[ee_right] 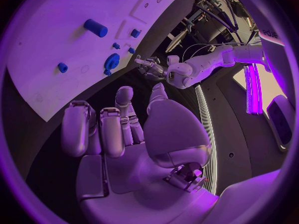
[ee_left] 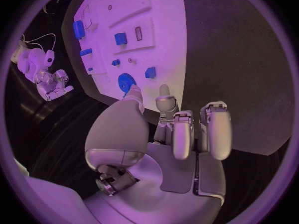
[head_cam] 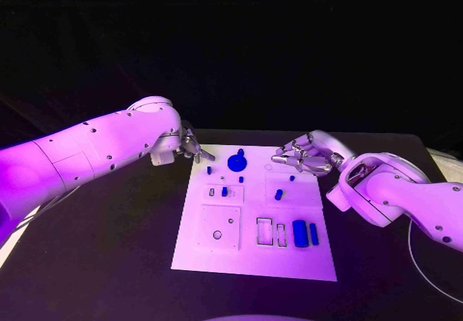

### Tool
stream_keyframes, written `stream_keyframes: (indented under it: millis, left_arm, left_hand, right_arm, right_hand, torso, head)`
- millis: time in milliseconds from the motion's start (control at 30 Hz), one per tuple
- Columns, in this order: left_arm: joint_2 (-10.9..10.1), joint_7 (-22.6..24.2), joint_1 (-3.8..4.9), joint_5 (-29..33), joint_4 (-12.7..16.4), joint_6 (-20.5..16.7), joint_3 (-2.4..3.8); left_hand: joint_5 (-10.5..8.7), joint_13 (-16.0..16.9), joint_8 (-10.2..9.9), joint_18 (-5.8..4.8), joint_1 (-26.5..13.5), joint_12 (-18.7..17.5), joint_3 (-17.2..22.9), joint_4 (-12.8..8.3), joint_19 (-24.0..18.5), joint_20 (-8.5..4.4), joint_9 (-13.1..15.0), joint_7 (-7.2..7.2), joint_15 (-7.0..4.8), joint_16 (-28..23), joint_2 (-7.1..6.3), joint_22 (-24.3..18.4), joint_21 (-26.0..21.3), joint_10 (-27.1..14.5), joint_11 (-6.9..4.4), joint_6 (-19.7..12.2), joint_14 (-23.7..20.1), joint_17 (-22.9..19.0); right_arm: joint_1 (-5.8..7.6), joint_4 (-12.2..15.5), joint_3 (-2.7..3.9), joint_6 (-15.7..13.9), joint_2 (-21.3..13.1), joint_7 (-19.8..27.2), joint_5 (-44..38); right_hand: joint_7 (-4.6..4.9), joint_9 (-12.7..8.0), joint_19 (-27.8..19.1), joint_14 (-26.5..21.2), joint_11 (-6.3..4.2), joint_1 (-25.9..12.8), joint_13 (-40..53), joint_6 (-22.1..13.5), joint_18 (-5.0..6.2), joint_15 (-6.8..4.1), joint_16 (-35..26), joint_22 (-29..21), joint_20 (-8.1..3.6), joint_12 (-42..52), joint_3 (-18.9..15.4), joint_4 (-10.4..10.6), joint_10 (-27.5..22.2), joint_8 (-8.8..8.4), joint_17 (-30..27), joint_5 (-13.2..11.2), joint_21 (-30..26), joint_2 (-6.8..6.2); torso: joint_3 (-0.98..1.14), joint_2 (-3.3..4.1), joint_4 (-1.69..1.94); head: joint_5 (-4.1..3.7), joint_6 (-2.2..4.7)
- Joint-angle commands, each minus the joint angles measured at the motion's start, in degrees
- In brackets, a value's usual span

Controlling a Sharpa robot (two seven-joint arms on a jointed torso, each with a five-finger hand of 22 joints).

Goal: Assemble the parts on the task board

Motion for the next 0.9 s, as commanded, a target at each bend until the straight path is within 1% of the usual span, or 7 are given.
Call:
stream_keyframes:
  millis: [33,67,333,433,567,667,900]
  left_arm:
    - [0.86,0.57,0.13,-1.28,-1.27,3.43,-0.10]
    - [1.12,0.64,0.14,-1.34,-1.63,3.64,-0.19]
    - [3.10,0.87,0.12,-1.90,-3.87,4.65,-0.94]
    - [3.63,1.02,0.09,-2.01,-4.41,4.91,-1.11]
    - [4.12,1.07,0.07,-1.70,-4.77,5.21,-1.21]
    - [4.39,0.99,0.06,-1.55,-5.02,5.66,-1.24]
    - [4.92,1.05,-0.03,-1.15,-5.59,6.33,-1.40]
  left_hand:
    - [-0.27,0.51,0.47,0.23,-0.95,0.48,-0.94,0.08,2.10,-0.02,0.27,-0.04,-0.17,0.17,0.13,7.12,0.42,0.68,0.00,0.64,5.94,15.05]
    - [-0.28,0.71,0.62,0.20,-1.27,0.68,-1.34,0.11,2.18,-0.10,0.37,-0.14,-0.26,0.17,0.12,7.28,0.52,0.83,-0.09,0.79,5.94,15.05]
    - [-0.28,1.32,1.13,0.10,-2.38,1.26,-2.69,0.16,2.37,-0.42,0.78,-0.46,-0.54,0.17,0.38,7.66,0.77,1.29,-0.39,1.13,5.94,15.05]
    - [-0.28,1.58,1.42,0.07,-2.57,1.51,-2.99,0.14,2.45,-0.51,1.00,-0.59,-0.63,0.17,0.67,7.81,0.87,1.48,-0.50,1.34,5.94,15.05]
    - [-0.28,1.85,1.73,-0.01,-2.76,1.77,-3.29,0.13,2.59,-0.62,1.28,-0.73,-0.74,0.17,1.11,8.11,1.08,1.68,-0.63,1.52,5.94,15.05]
    - [-0.28,1.94,1.86,-0.03,-2.67,1.85,-3.39,0.08,2.64,-0.68,1.43,-0.80,-0.80,0.17,1.45,8.21,1.14,1.76,-0.69,1.56,5.94,15.05]
    - [-0.27,1.95,2.09,-0.04,-1.71,1.88,-3.52,-0.12,2.65,-0.81,1.75,-0.90,-0.90,0.17,2.22,8.24,1.15,1.83,-0.80,1.50,5.94,15.05]
  right_arm:
    - [-0.05,-0.01,-0.01,0.75,0.08,-0.02,-0.17]
    - [-0.05,-0.02,-0.01,0.76,0.09,-0.03,-0.17]
    - [-0.05,-0.16,-0.02,0.85,0.36,-0.02,-0.17]
    - [-0.06,-0.22,-0.02,0.90,0.42,-0.03,-0.17]
    - [-0.06,-0.35,-0.03,0.95,0.55,-0.03,-0.17]
    - [-0.07,-0.40,-0.04,0.98,0.64,-0.02,-0.17]
    - [-0.09,-0.46,-0.04,1.04,0.76,0.01,-0.17]
  right_hand:
    - [0.12,-0.01,-0.32,3.12,0.06,-0.05,0.00,0.34,0.59,-0.12,-0.21,-0.05,-0.17,0.22,-0.39,-0.09,-0.52,-0.25,2.61,0.42,-0.37,0.48]
    - [0.12,-0.01,-0.30,3.12,0.06,-0.03,-0.01,0.34,0.59,-0.12,-0.21,-0.03,-0.17,0.22,-0.40,-0.09,-0.52,-0.25,2.62,0.46,-0.36,0.50]
    - [0.12,0.00,-0.33,3.13,0.05,0.01,0.04,0.35,0.60,-0.12,-0.19,-0.09,-0.17,0.30,-0.44,-0.09,-0.49,-0.25,2.65,0.59,-0.39,0.52]
    - [0.12,0.00,-0.33,3.13,0.05,0.01,0.04,0.35,0.60,-0.12,-0.19,-0.09,-0.17,0.30,-0.44,-0.09,-0.49,-0.25,2.65,0.59,-0.39,0.52]
    - [0.12,0.00,-0.31,3.12,0.05,0.06,0.00,0.36,0.60,-0.12,-0.24,-0.06,-0.17,0.27,-0.48,-0.09,-0.52,-0.25,2.59,0.74,-0.38,0.56]
    - [0.11,0.00,-0.31,3.11,0.05,0.11,0.02,0.37,0.59,-0.12,-0.25,-0.05,-0.18,0.32,-0.53,-0.10,-0.50,-0.24,2.58,0.88,-0.38,0.60]
    - [0.10,0.00,-0.31,3.13,0.04,0.26,0.01,0.39,0.60,-0.13,-0.23,-0.07,-0.18,0.37,-0.61,-0.12,-0.51,-0.23,2.61,1.19,-0.40,0.68]
  torso:
    - [0.10,0.07,-0.09]
    - [0.10,0.01,-0.03]
    - [0.08,0.03,-0.16]
    - [0.08,0.06,-0.11]
    - [0.05,0.05,-0.02]
    - [0.06,0.05,0.04]
    - [0.03,0.02,0.02]
  head:
    - [0.19,-0.01]
    - [0.16,-0.05]
    - [0.28,-0.14]
    - [0.32,-0.18]
    - [0.18,-0.23]
    - [0.22,-0.33]
    - [0.26,-0.39]
